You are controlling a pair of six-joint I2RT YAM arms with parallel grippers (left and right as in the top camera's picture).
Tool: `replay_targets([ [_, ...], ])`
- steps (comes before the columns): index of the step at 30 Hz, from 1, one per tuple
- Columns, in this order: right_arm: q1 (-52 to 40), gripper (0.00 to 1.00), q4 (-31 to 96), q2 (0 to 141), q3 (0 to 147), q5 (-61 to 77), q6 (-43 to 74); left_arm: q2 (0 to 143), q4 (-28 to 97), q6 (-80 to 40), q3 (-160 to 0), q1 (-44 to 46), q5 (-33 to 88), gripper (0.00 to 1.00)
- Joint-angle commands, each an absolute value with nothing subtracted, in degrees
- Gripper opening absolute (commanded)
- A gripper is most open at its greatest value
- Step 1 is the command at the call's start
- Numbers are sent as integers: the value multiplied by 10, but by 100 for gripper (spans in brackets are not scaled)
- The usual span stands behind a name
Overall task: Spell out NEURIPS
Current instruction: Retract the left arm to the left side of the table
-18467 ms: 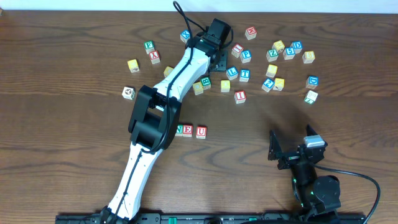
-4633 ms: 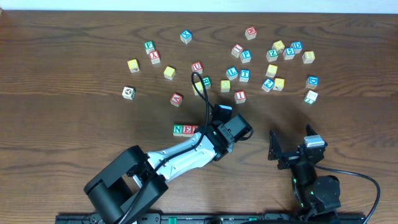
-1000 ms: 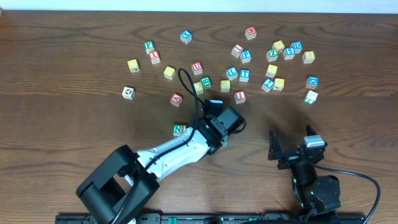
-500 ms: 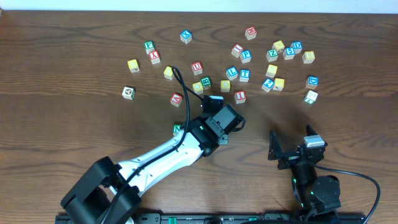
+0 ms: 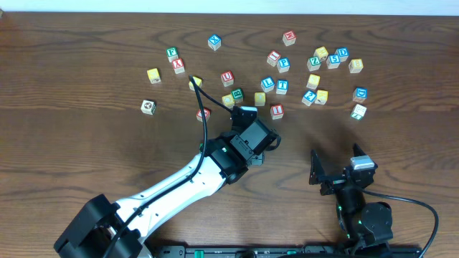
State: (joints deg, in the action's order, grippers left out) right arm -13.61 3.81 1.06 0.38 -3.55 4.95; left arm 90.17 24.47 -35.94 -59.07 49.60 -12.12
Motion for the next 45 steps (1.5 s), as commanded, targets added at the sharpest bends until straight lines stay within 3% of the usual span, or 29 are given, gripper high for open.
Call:
replay_targets([
  [1, -132, 99, 41, 10, 3, -35, 46, 889, 251, -356, -593, 496, -124, 66],
  [28, -132, 99, 41, 11, 3, -35, 46, 843, 284, -288, -610, 475, -124, 81],
  [34, -132, 99, 41, 11, 3, -35, 46, 742, 359, -240, -610, 413, -124, 82],
  [45, -132, 99, 41, 11, 3, -35, 46, 581, 437, -149, -610, 251, -80, 99],
])
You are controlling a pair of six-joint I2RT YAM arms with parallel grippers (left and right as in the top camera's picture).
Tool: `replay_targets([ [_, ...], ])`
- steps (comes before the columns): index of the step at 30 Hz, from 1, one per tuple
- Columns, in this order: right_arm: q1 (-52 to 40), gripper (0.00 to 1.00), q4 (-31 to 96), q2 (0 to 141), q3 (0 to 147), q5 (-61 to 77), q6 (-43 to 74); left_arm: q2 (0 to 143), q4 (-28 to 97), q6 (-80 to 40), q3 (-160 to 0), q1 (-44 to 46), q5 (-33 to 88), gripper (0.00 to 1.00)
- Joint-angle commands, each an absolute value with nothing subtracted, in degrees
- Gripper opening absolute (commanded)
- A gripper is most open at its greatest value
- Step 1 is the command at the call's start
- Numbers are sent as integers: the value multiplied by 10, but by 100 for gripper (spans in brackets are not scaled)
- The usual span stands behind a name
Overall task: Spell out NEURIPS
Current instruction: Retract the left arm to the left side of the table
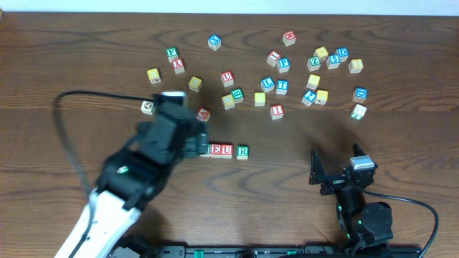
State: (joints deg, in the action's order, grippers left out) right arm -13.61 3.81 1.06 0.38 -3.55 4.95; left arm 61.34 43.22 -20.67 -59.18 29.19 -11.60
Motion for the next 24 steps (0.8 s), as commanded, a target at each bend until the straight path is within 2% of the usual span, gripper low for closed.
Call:
replay_targets([
  [1, -132, 99, 41, 11, 3, -35, 46, 571, 437, -131, -610, 231, -53, 99],
  [11, -132, 99, 41, 11, 3, -35, 46, 573, 438, -86, -609, 33, 116, 100],
  [15, -132, 99, 41, 11, 3, -35, 46, 587, 440, -86, -609, 3, 129, 100],
  [24, -132, 99, 41, 11, 3, -35, 46, 599, 441, -86, -609, 1, 128, 99],
])
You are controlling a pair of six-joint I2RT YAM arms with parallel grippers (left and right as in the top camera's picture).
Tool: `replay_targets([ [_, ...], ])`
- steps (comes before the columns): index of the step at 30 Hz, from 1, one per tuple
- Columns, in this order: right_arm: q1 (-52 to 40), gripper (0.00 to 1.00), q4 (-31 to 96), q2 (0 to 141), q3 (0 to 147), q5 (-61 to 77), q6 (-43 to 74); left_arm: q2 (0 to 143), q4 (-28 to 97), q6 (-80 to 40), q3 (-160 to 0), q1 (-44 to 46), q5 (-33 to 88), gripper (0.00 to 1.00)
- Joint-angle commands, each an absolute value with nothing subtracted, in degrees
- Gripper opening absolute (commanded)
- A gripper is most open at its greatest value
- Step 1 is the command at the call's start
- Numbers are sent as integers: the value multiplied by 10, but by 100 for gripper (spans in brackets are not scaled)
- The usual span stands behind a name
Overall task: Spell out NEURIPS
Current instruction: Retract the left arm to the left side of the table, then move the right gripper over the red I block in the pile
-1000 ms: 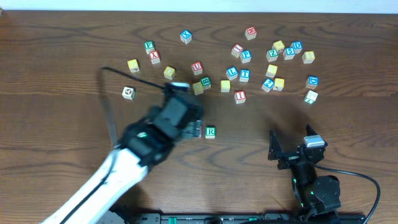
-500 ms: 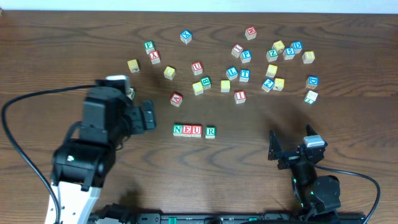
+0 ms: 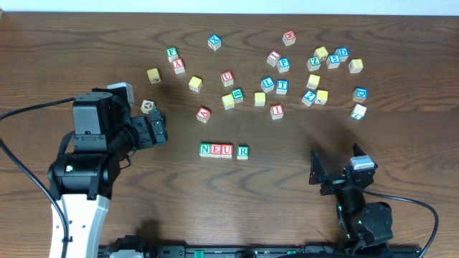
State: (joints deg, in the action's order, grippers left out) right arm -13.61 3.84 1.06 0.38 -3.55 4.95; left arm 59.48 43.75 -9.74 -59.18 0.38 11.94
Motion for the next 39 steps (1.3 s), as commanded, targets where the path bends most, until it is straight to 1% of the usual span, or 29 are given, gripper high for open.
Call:
replay_targets([
  [1, -132, 99, 41, 11, 3, -35, 46, 599, 441, -86, -609, 1, 128, 98],
  [25, -132, 99, 40, 11, 3, -39, 46, 599, 441, -86, -609, 1, 129, 98],
  [28, -132, 99, 21, 11, 3, -39, 46, 599, 441, -86, -609, 1, 129, 98],
  [32, -132, 99, -13, 11, 4, 18, 46, 599, 441, -86, -609, 1, 129, 98],
  [34, -132, 99, 0, 14, 10, 47, 46, 599, 441, -86, -609, 1, 129, 98],
  [37, -132, 99, 44, 38, 23, 43, 46, 599, 441, -86, -609, 1, 129, 98],
  [39, -132, 99, 49, 70, 36, 42, 47, 599, 441, -86, -609, 1, 129, 98],
])
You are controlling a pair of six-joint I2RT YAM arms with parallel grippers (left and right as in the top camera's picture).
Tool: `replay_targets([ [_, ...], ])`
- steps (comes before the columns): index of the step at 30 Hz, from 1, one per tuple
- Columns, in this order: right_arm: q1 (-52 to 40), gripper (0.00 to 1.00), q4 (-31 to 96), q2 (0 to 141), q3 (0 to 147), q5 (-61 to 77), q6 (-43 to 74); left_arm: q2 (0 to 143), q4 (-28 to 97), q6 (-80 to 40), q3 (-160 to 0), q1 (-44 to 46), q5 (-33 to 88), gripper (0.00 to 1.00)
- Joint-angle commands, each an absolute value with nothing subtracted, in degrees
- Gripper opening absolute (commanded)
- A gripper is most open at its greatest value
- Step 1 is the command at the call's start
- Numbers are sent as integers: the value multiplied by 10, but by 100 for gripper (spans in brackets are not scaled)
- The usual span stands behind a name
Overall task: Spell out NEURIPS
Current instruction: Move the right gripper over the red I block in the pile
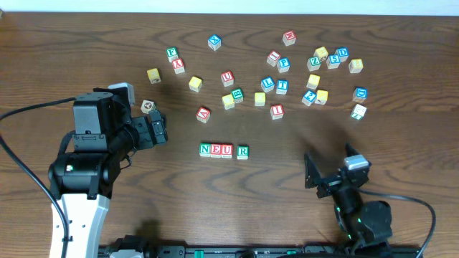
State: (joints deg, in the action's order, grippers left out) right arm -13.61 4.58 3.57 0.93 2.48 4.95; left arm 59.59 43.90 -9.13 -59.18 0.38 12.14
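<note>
A row of letter blocks reading N, E, U (216,150) lies at mid-table, with a green R block (242,151) just right of it after a small gap. A red I block (277,111) sits behind and to the right, and a blue P block (284,64) lies farther back. My left gripper (159,130) hovers left of the row, open and holding nothing. Near the front right, my right gripper (328,172) stands open and empty.
Several loose letter blocks are scattered across the back of the table, from a yellow one (153,74) at the left to a white one (358,111) at the right. A pale block (148,107) lies just behind the left gripper. The left arm's cable loops off the left edge.
The right gripper has shifted slightly left and toward the table's middle. The left arm and all the blocks stay where they were.
At first the left arm reached over mid-table, covering the row's place. Then it was drawn back left, with N, E, U and R showing in a row. Later it rested at the left, open, and the right gripper has now stirred.
</note>
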Motion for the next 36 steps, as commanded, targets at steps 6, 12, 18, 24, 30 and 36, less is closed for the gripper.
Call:
replay_targets([
  [6, -132, 99, 50, 242, 146, 46, 37, 599, 441, -86, -609, 1, 129, 98],
  [12, -132, 99, 154, 497, 370, 72, 14, 599, 441, -86, -609, 1, 129, 98],
  [18, -132, 99, 318, 732, 612, 201, -22, 599, 441, -86, -609, 1, 129, 98],
  [24, -132, 99, 293, 815, 661, 255, -20, 599, 441, -86, -609, 1, 129, 98],
  [30, -140, 99, 352, 854, 727, 147, 72, 599, 441, -86, -609, 1, 129, 98],
  [36, -176, 99, 465, 919, 858, 52, 96, 599, 441, -86, -609, 1, 129, 98],
])
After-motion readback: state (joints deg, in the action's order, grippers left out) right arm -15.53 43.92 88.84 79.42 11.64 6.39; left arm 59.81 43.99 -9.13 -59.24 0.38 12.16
